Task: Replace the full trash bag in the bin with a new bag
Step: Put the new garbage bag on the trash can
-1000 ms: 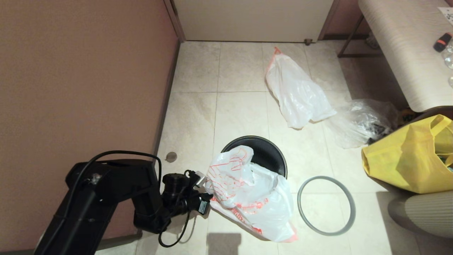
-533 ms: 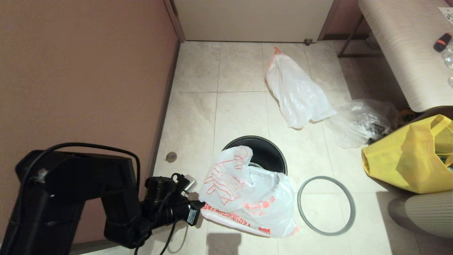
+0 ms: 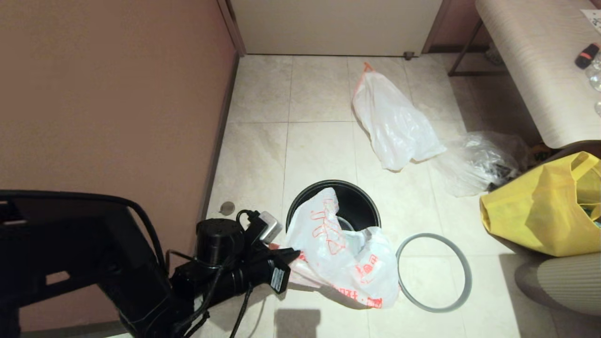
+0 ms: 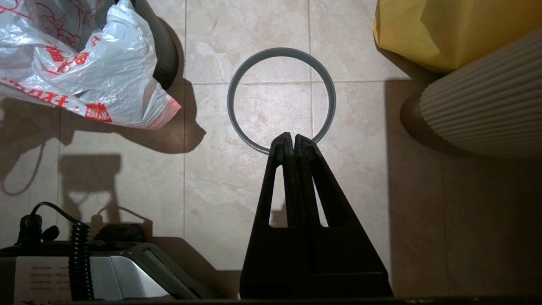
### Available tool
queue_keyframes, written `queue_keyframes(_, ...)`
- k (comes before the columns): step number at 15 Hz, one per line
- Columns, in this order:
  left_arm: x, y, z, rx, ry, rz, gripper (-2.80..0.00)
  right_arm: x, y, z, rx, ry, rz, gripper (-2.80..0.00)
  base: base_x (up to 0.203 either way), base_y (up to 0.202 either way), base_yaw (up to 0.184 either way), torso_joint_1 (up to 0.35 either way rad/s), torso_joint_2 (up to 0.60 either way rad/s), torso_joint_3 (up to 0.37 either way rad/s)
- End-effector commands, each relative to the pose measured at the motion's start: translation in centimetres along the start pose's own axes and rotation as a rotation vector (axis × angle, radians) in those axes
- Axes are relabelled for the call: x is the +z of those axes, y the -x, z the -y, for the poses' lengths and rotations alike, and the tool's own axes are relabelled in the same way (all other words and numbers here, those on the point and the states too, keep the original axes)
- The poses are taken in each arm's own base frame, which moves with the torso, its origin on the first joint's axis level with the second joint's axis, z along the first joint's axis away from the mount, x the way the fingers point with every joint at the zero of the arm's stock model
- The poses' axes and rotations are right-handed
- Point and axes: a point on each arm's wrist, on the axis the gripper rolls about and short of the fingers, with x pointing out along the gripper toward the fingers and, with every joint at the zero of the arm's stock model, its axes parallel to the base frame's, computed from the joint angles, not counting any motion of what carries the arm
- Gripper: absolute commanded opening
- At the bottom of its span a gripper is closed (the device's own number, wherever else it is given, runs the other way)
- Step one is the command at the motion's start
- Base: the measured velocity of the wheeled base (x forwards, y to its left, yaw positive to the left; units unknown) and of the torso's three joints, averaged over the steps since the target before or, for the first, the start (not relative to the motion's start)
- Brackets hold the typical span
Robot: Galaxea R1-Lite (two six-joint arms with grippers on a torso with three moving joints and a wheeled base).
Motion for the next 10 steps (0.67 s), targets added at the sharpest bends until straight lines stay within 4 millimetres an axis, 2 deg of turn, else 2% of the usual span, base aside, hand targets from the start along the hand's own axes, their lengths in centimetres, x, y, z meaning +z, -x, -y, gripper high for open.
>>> queue_keyframes(1, 2.8, -0.7, 0.4, 0.014, -0.024, 0.085, -2.8, 0.0, 0.0, 0.0, 0.0, 0.001, 0.002, -2.8, 0.0, 0.0, 0.0, 0.0, 0.0, 0.0)
queue_keyframes(6, 8.6, -6.8, 0.9, 0.149, 0.012, 0.182, -2.8, 0.0, 0.0, 0.0, 0.0, 0.002, -0.002, -2.8, 0.0, 0.0, 0.0, 0.0, 0.0, 0.0)
queue_keyframes(7, 9.1, -8.0, 1.1, 0.166, 0.026, 0.17, -2.8, 0.0, 0.0, 0.0, -0.001, 0.002, 0.002, -2.8, 0.0, 0.0, 0.0, 0.0, 0.0, 0.0)
queue_keyframes(9, 8.6, -10.7, 0.9, 0.225, 0.044, 0.138, -2.8, 0.5, 0.2, 0.0, -0.001, 0.03, 0.022, -2.8, 0.0, 0.0, 0.0, 0.0, 0.0, 0.0)
queue_keyframes(10, 8.1, -11.7, 0.6, 0.266, 0.05, 0.125, -2.8, 1.6, 0.4, 0.0, 0.0, 0.028, 0.037, -2.8, 0.0, 0.0, 0.0, 0.0, 0.0, 0.0)
